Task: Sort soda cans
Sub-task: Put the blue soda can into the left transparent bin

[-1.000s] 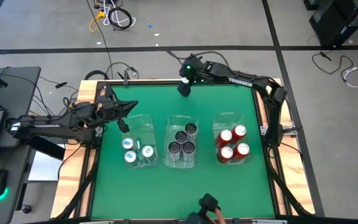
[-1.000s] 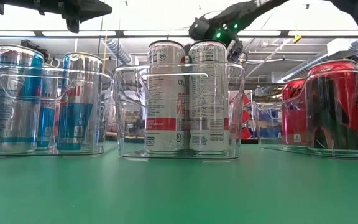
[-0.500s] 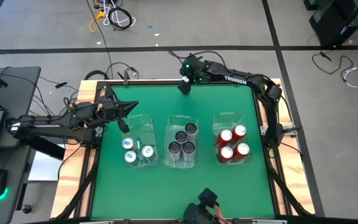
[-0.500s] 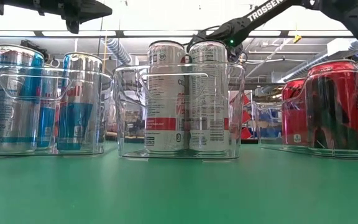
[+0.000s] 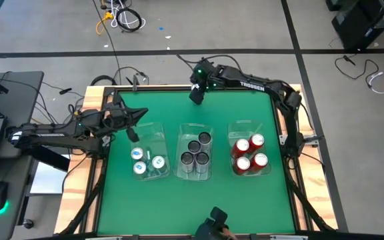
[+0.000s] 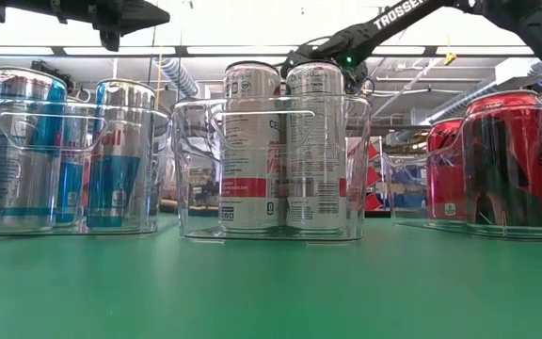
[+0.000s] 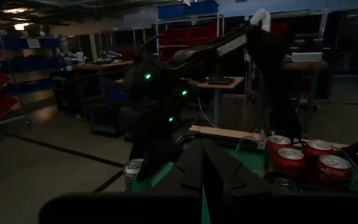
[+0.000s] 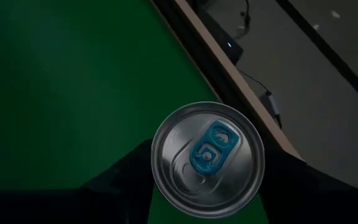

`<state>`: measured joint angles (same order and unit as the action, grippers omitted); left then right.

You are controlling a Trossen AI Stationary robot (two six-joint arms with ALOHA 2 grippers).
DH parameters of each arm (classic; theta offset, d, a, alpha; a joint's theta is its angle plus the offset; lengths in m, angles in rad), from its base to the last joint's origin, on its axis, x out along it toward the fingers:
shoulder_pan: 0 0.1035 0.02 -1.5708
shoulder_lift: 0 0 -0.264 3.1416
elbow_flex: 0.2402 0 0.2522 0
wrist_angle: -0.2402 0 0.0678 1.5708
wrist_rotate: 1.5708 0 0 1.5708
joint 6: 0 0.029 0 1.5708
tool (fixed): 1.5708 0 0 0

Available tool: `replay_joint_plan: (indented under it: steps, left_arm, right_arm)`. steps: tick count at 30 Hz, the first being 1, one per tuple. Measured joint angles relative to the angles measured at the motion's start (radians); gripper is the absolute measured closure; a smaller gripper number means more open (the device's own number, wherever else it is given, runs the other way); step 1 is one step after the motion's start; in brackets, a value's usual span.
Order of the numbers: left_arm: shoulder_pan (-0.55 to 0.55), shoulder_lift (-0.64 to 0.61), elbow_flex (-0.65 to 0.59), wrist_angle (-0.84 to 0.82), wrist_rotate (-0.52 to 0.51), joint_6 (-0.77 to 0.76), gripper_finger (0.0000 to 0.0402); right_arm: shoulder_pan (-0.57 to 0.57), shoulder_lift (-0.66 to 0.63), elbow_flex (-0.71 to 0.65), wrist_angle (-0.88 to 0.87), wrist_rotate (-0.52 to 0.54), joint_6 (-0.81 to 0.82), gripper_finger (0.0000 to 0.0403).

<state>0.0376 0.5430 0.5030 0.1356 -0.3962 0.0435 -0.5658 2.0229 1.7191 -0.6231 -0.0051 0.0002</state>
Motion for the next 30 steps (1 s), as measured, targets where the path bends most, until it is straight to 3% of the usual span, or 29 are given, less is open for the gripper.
replay_joint_plan:
  steps: [6,15,23,30]
  left_arm:
    - [0.006,-0.004,0.0,0.0,-0.101,-0.025,0.0396]
    - [0.04,-0.056,0.0,-0.006,-0.103,-0.026,0.0396]
    - [0.048,-0.132,0.0,-0.064,-0.101,-0.027,0.0397]
    - [0.048,-0.161,0.0,-0.099,-0.102,-0.025,0.0397]
  right_arm:
    - [0.074,-0.005,0.137,-0.093,0.005,-0.012,0.0184]
    - [0.286,-0.007,0.368,-0.202,0.044,-0.045,0.0184]
    - [0.452,0.0,0.402,-0.134,0.046,-0.024,0.0184]
    - [0.51,0.053,0.395,-0.067,0.038,-0.012,0.0184]
